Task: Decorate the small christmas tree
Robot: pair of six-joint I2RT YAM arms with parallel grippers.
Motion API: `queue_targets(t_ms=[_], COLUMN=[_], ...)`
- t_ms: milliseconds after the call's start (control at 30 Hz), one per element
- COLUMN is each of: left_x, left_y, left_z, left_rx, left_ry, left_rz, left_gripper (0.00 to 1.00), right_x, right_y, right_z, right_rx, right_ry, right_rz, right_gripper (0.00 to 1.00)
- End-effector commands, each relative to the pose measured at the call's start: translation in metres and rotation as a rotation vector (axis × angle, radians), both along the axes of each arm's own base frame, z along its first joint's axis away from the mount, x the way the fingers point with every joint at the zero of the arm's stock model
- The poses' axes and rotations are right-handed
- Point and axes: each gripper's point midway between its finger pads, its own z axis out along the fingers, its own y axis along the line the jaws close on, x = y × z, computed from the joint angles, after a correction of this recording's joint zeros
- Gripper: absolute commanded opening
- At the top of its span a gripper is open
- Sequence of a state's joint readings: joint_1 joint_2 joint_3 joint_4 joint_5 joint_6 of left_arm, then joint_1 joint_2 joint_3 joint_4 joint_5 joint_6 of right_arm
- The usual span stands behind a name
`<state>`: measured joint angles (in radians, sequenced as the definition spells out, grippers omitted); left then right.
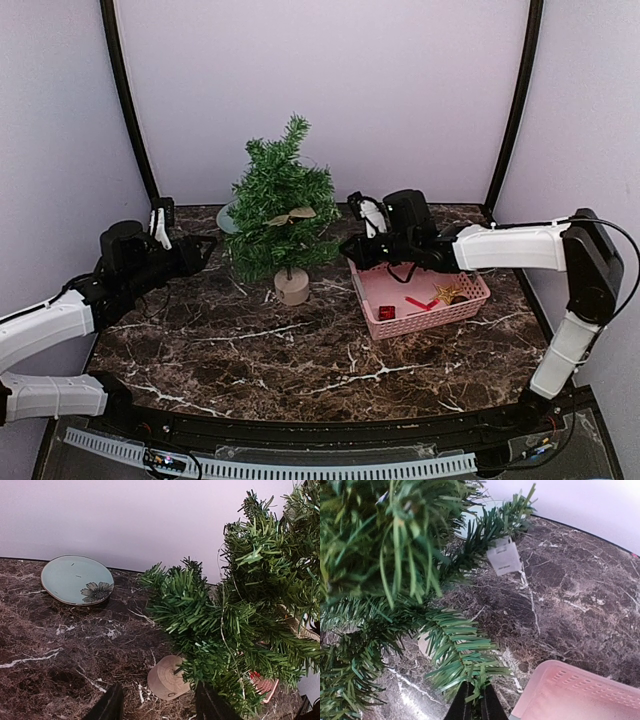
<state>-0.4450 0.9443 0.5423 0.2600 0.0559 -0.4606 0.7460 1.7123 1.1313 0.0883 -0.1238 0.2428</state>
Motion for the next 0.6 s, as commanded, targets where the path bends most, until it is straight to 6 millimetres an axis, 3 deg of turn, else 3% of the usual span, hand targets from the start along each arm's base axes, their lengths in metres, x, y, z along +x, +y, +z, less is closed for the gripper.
queue_targets(t_ms=[0, 267, 567], left_x=[0.001, 0.005, 0.016], left_y=[0.001, -0.004, -0.014], left_z=[-0.001, 0.008, 0.019], left_rx=[-0.020, -0.032, -0.058], left_ry=[-0.008, -0.034, -0.051], left_rz=[0.001, -0.027, -0.082], left_gripper=[0.51, 0.51, 0.49], right_x=[0.026, 0.042, 0.053], right_y=[0.001, -0.001, 0.013], right_z=[0.026, 0.028, 0.040], right_rx=[0.051, 0.068, 0.115], right_ry=[-0.087, -0.103, -0.138], right_rz=[-0.024, -0.033, 0.008], right_gripper=[0.11, 0.11, 0.12])
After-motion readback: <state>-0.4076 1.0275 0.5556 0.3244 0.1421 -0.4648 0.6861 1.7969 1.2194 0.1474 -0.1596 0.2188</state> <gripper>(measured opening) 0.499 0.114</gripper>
